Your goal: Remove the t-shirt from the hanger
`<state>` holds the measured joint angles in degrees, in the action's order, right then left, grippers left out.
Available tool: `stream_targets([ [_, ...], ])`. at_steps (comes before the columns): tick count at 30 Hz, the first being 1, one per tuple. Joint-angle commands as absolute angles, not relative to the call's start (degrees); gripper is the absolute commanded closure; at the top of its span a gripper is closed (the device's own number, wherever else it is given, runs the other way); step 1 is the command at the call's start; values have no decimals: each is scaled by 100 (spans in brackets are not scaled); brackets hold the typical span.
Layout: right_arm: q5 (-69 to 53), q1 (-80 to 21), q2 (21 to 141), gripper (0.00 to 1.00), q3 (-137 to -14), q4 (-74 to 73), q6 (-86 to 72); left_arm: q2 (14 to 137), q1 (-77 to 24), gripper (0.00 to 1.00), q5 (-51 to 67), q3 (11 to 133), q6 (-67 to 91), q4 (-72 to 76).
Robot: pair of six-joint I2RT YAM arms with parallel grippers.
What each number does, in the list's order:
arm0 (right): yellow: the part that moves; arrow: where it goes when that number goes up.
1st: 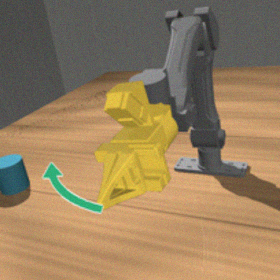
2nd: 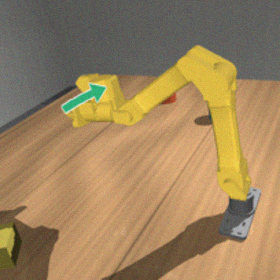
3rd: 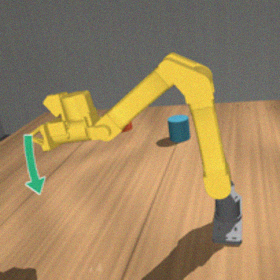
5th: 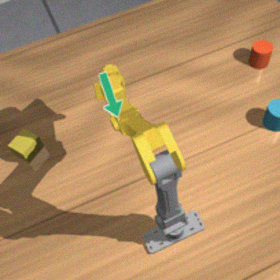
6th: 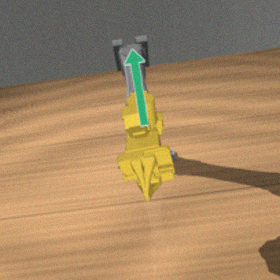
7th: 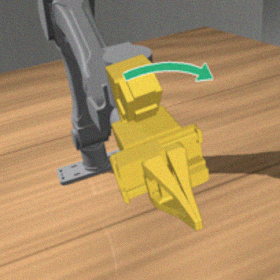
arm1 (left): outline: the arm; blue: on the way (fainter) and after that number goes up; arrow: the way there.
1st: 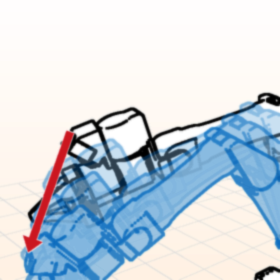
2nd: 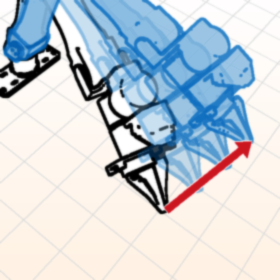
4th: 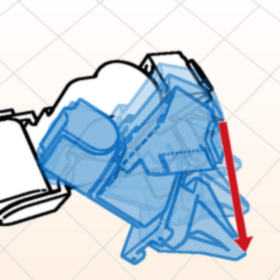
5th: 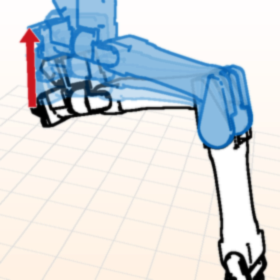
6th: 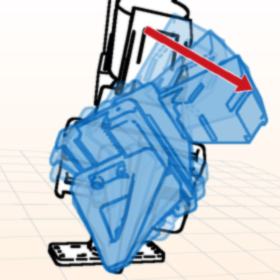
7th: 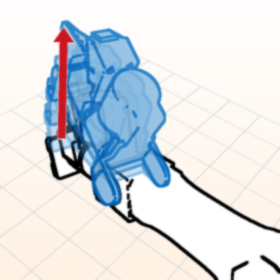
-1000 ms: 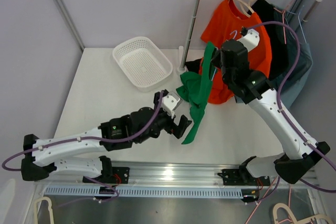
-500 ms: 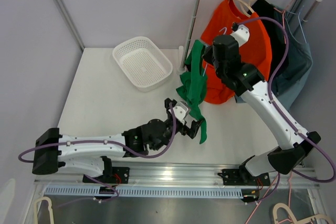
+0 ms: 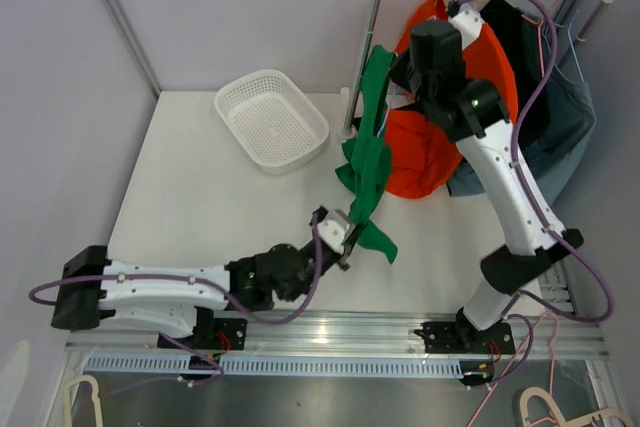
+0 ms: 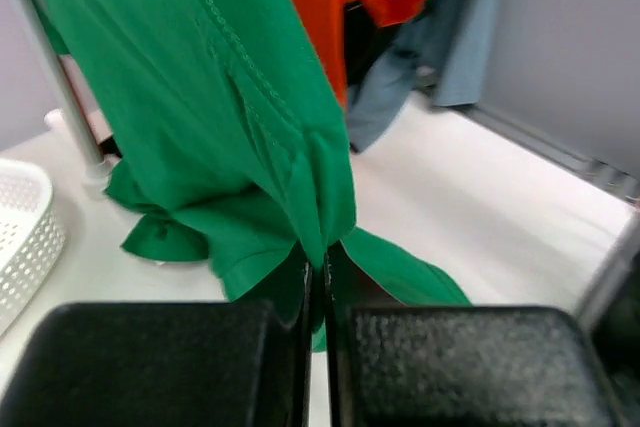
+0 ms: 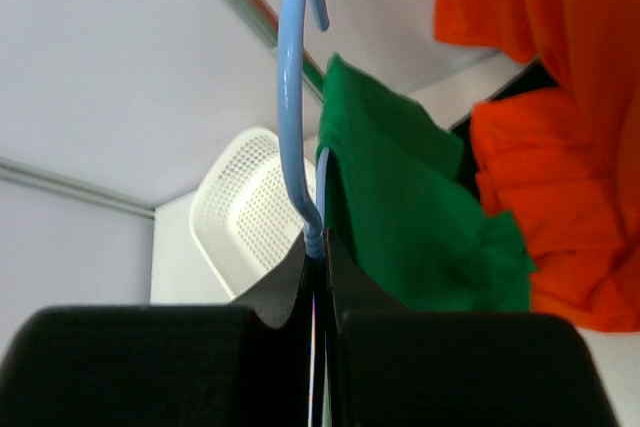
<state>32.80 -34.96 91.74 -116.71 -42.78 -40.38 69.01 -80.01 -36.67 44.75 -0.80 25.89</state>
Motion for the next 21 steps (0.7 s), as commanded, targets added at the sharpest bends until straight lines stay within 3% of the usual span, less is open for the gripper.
stream_targets([
  [1, 2703, -2824, 10321, 100, -13728, -5750, -4289, 6111, -8629, 99, -3340, 3930, -622, 3338],
  [5, 768, -1927, 11574, 100, -15406, -6986, -4149, 5775, -9315, 99, -3111, 3235, -1634, 4613],
  [7, 405, -1855, 11514, 100, -15198, -7075, -3965, 5757, -9334, 100, -3277, 3199, -1609, 4501],
  [10, 289, -2117, 10568, 100, -13820, -6567, -3683, 5967, -9194, 99, -4109, 3478, -1609, 4336],
  [12, 692, -2799, 9443, 100, -12459, -5919, -3551, 6152, -8423, 99, -4245, 4327, -279, 2778],
  [13, 1138, -3012, 9100, 100, -12063, -5793, -3525, 6257, -7985, 99, -3923, 4681, 1241, 672],
  [14, 1308, -3171, 8514, 100, -11719, -5705, -3577, 6380, -7145, 99, -3642, 5328, 1753, -54],
  [18, 1748, -3472, 7448, 100, -10199, -5475, -3674, 6942, -5812, 99, -2875, 6772, 2654, -1808],
  [21, 1951, -3498, 7033, 100, -9985, -5843, -3630, 7171, -4872, 99, -2183, 7678, 3058, -2758],
])
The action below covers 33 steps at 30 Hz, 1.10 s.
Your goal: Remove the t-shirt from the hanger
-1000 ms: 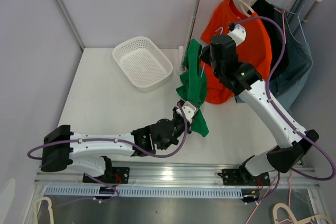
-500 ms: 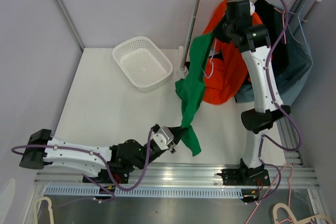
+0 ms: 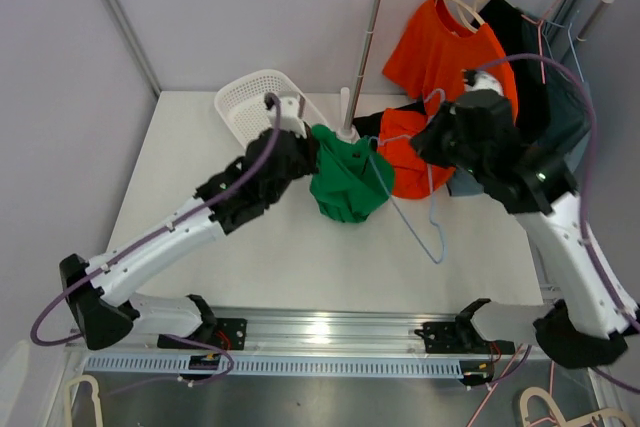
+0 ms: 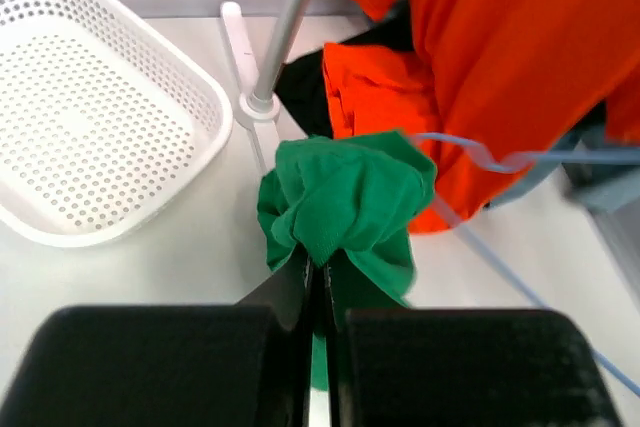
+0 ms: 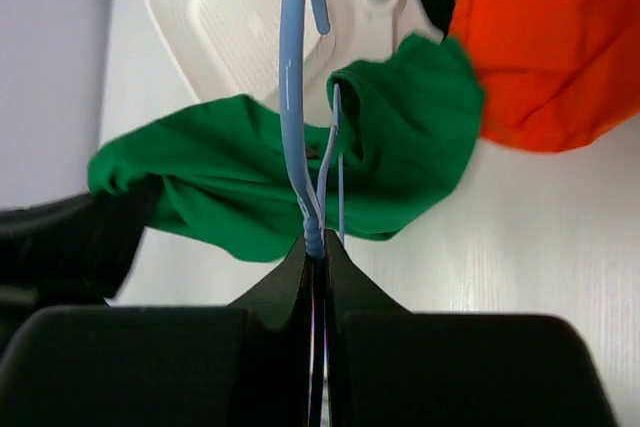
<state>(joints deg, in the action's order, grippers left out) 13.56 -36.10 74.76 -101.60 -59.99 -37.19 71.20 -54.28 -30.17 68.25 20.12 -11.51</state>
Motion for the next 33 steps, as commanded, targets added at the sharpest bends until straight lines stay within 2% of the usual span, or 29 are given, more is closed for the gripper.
stream_targets([
  [1, 2012, -3507, 6918, 100, -9906, -5880, -3612, 7294, -4556, 99, -1814, 7821, 3224, -2873],
  [2, 2091, -3516, 6795, 100, -9810, -5854, -3534, 7365, -3978, 99, -1219, 8170, 3295, -2996],
  [4, 2275, -3507, 6522, 100, -9589, -5818, -3507, 7531, -3405, 100, -775, 8463, 3157, -2962],
  [8, 2584, -3507, 6442, 100, -9510, -5705, -3463, 8172, -2972, 99, -230, 10645, 2559, -3024],
  [10, 2610, -3507, 6469, 100, -9484, -5555, -3428, 8489, -2604, 99, 551, 11194, 2470, -2655],
  [11, 2619, -3507, 6460, 100, -9440, -5459, -3419, 8890, -2471, 99, 893, 12233, 2513, -2541],
  [12, 2576, -3507, 6451, 100, -9361, -5136, -3288, 9129, -2374, 99, 1427, 12722, 2548, -2462],
  [15, 2933, -3472, 6398, 100, -9027, -4110, -2789, 10068, -2163, 99, 1626, 14663, 2182, -2060],
  [18, 3287, -3105, 6512, 100, -8807, -2824, -2339, 9934, -2136, 99, 1285, 14319, 1654, -752],
  [19, 3070, -2902, 6574, 100, -8833, -2560, -2199, 9792, -2118, 99, 735, 13787, 1339, 332],
  [20, 2841, -2700, 6644, 100, -8842, -1940, -2119, 9678, -2057, 99, 503, 13259, 1284, 856],
  [22, 2428, -2052, 7047, 100, -9121, -1662, -2240, 9650, -1760, 99, 369, 12913, 1581, 1728],
  [24, 1821, -1776, 7738, 100, -9569, -1582, -2224, 10183, -1583, 99, 536, 13856, 1862, 1452],
  [25, 1732, -1671, 7969, 100, -10102, -1626, -2189, 10848, -1478, 99, 597, 14287, 2011, 1250],
  [27, 1460, -1635, 8566, 100, -10545, -1644, -1934, 10881, -1407, 99, 624, 14135, 2275, 1875],
  [33, 258, -1363, 9561, 100, -11775, -1520, -1591, 11320, -1380, 99, 327, 14300, 2101, 1812],
])
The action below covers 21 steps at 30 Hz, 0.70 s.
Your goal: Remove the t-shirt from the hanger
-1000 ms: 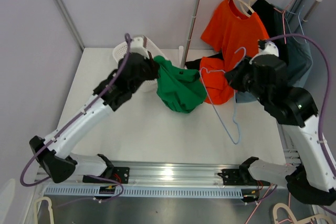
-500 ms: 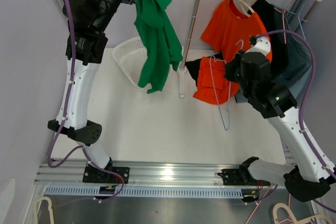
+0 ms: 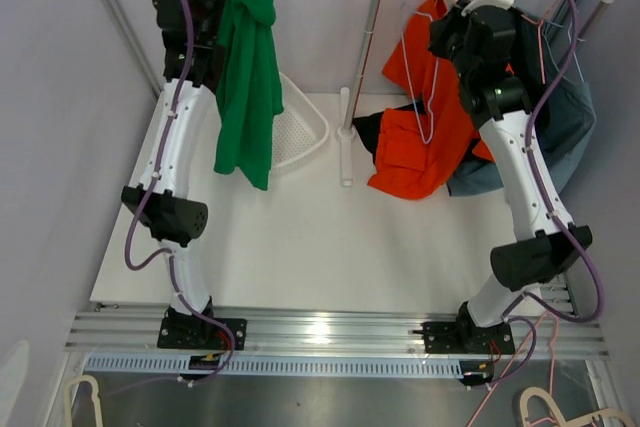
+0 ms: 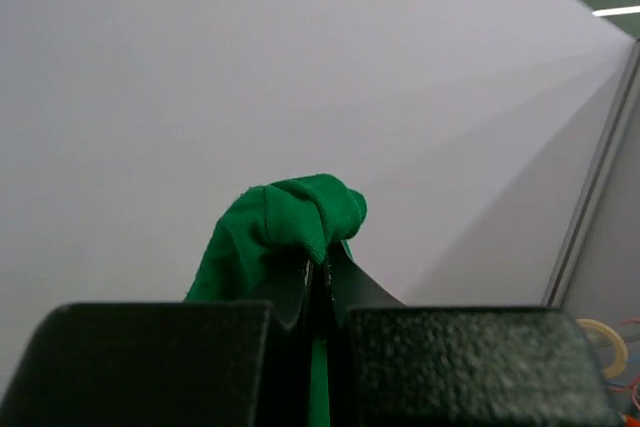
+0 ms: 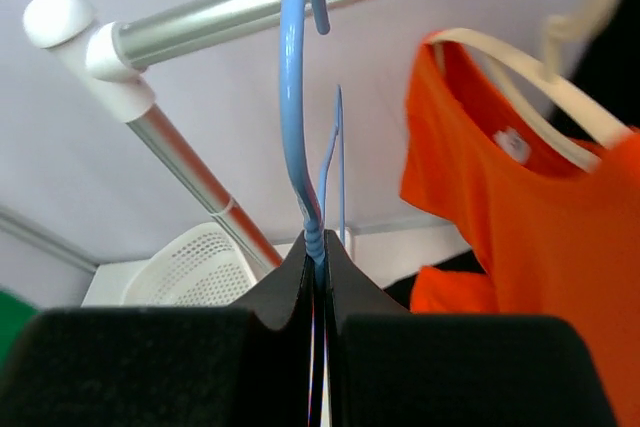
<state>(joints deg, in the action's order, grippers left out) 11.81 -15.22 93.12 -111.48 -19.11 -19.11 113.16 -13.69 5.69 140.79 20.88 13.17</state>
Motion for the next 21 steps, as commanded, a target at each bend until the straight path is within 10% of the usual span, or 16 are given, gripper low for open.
stream_targets([
  [1, 98, -1328, 9937, 100, -12256, -1590, -1556, 11355, -1371, 99, 186, 14134, 2057, 1758],
  [12, -1045, -1222, 11398, 100, -13903, -1871, -1257, 12577, -1143, 99, -1581, 13125, 3662, -1482],
  [21, -1345, -1371, 11602, 98, -13975, -2109, -1327, 11813, -861, 99, -493, 10355, 5940, -2460],
])
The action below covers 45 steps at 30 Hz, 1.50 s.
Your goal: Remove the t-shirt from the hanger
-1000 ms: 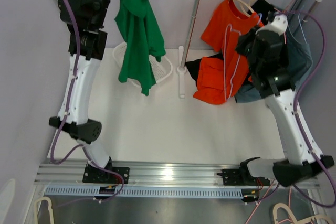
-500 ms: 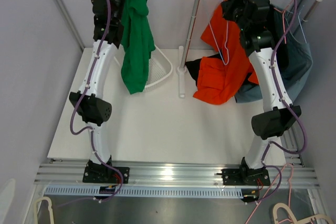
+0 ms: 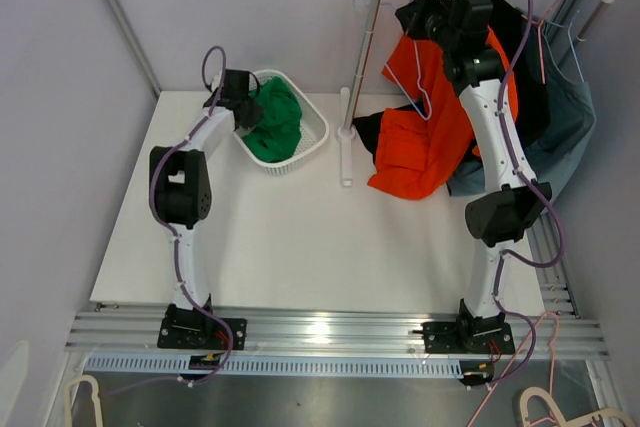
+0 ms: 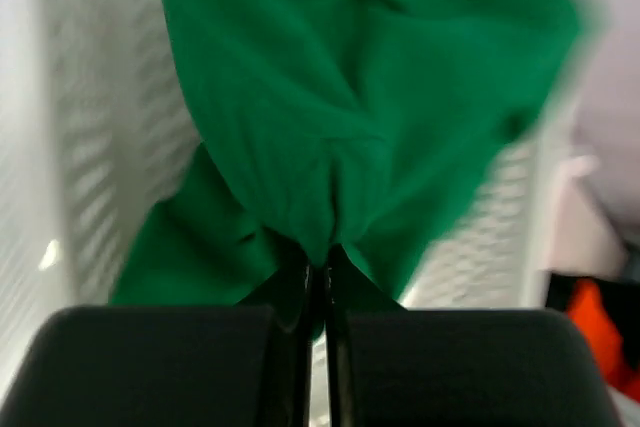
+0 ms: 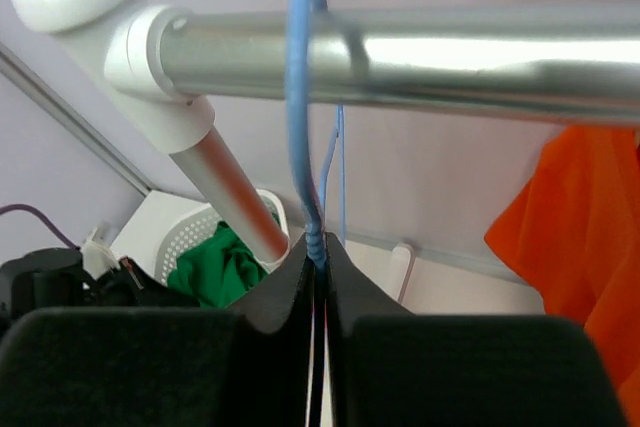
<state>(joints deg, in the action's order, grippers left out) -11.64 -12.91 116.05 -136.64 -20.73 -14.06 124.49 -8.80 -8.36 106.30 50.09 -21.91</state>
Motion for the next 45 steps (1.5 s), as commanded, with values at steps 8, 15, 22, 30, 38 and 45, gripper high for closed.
stream_targets([
  [8, -494, -1372, 10908, 47, -13799, -2548, -1116, 11260, -800, 0, 150, 9915, 5502, -2514],
  [15, 385, -1107, 9590, 31, -12685, -2999, -906, 9427, -1193, 1, 176, 8572, 5011, -2216],
  [22, 1204, -563, 9921, 18, -13365, -3558, -388, 8315, -2231, 1, -947, 8236, 4167, -2355],
  [30, 397, -53, 11153, 21, -14889, -4026, -334, 7910, -2874, 0, -1178, 8041, 3858, -1952],
  [38, -466, 272, 11469, 23, -14871, -3692, -475, 7972, -3006, 0, -1432, 8227, 3613, -1846],
  [45, -1317, 439, 11900, 31, -14897, -3244, -685, 8094, -3006, 0, -1503, 8130, 3472, -1653],
])
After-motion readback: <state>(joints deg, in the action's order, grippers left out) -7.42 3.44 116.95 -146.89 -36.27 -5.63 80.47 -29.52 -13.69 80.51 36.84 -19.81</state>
